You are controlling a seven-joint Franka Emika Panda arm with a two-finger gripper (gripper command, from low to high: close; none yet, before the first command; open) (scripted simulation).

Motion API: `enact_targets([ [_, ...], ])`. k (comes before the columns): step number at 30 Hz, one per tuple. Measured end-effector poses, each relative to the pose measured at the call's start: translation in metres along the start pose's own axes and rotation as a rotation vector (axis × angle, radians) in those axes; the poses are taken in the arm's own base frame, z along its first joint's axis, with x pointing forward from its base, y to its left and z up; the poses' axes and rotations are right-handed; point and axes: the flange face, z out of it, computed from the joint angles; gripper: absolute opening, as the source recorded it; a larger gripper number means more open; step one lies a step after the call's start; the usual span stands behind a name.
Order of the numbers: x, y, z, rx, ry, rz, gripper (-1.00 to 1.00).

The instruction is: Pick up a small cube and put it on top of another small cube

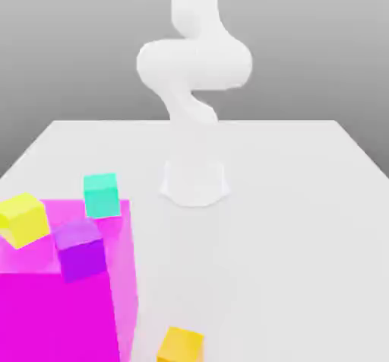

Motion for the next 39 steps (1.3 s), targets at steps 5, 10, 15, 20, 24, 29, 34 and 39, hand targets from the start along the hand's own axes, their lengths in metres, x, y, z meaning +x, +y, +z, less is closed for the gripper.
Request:
enact_targets([
  [5, 0.003, 0.009, 0.084, -0.004, -0.155, -0.151, 0.00],
  [10, -0.008, 0.022, 0.164, -0.008, -0.288, -0.295, 0.00],
  [15, -0.030, 0.041, 0.239, -0.016, -0.405, -0.442, 0.00],
  [20, -0.060, 0.066, 0.306, -0.031, -0.508, -0.593, 0.00],
  [24, -0.086, 0.091, 0.352, -0.049, -0.583, -0.720, 0.00],
  [29, -0.115, 0.128, 0.399, -0.085, -0.666, -0.883, 0.00],
  [34, -0.139, 0.167, 0.433, -0.131, -0.742, -1.059, 0.00],
  [39, -0.166, 0.200, 0.475, -0.150, -0.765, -1.128, 0.00],
])
